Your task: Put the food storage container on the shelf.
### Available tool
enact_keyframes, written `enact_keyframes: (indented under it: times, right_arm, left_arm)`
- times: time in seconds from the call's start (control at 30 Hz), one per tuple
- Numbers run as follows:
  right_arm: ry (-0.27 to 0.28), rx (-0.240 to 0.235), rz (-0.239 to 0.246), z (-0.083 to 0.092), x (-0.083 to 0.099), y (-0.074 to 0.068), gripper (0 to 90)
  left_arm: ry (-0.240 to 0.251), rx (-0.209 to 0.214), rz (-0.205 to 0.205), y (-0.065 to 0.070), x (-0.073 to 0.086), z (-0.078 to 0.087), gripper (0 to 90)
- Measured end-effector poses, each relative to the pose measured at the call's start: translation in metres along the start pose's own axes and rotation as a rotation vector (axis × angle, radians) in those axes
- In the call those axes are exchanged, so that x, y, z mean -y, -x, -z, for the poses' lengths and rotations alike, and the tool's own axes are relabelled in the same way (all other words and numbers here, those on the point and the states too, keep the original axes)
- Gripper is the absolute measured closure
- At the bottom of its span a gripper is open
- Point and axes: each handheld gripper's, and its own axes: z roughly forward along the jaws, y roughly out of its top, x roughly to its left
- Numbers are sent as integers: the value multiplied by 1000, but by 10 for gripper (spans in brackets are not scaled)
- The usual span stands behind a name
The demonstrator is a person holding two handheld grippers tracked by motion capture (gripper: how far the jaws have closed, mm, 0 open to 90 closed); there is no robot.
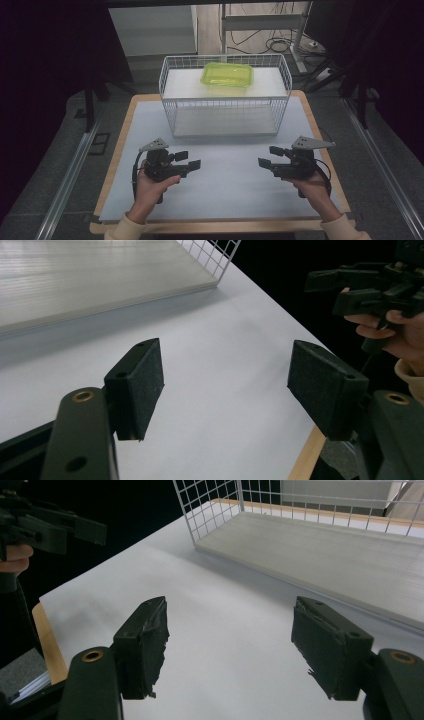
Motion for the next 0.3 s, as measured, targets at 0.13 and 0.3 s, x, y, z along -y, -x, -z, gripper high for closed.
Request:
enact_keyframes:
  times: [0.13,0.3]
  right_arm:
    - [20,5,3,1,1,0,307]
    - [19,14,19,2,1,-1,300]
  left_arm:
    - [7,4,5,-2,3,2,299]
    - [0,-4,2,-3,7,4,293]
